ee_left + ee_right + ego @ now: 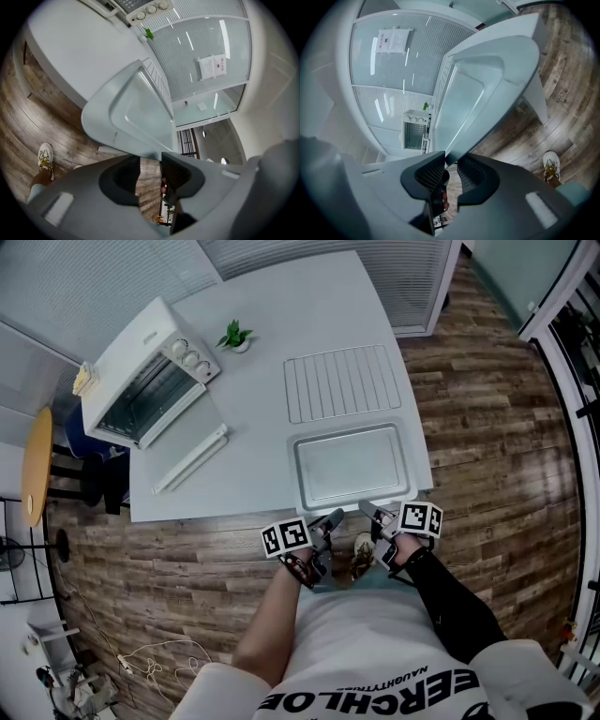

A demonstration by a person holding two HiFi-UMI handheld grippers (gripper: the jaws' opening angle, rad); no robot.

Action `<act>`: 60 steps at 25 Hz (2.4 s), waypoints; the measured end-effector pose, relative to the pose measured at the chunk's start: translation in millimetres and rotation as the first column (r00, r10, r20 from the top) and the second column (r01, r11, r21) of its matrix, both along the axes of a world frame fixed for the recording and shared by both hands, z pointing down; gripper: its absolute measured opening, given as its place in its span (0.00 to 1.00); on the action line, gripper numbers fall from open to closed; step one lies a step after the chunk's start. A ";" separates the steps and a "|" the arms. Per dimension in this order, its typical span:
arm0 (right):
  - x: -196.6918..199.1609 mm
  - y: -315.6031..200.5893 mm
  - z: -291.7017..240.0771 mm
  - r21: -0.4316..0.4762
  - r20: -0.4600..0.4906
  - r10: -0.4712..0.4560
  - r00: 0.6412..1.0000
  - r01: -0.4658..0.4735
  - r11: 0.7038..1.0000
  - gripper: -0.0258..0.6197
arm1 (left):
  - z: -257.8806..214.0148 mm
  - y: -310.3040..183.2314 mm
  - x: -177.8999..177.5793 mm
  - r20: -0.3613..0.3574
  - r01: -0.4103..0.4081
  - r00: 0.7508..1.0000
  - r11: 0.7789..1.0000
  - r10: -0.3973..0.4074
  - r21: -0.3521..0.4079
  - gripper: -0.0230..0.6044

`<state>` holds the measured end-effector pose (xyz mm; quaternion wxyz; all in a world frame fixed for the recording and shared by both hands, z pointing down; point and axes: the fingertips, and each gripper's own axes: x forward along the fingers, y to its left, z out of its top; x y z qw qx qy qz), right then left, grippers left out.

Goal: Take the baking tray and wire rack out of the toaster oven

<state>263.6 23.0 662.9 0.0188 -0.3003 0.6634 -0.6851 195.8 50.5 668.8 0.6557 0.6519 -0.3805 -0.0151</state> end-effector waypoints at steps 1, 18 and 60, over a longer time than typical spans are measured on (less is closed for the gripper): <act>1.5 0.5 0.3 0.001 -0.001 0.000 1.000 0.000 1.000 0.14 | 0.6 1.2 0.4 0.002 -0.006 1.000 1.000 0.006 -0.003 0.29; 70.5 14.7 -18.3 0.217 -0.321 -0.100 0.942 0.176 0.960 0.15 | -38.7 -13.7 24.3 0.204 -0.295 0.943 0.945 0.264 0.139 0.29; 14.9 -120.3 -358.0 0.858 -0.513 0.412 0.754 0.457 0.232 0.22 | -366.6 -119.9 -76.7 0.601 -0.347 0.579 0.501 -0.551 0.793 0.29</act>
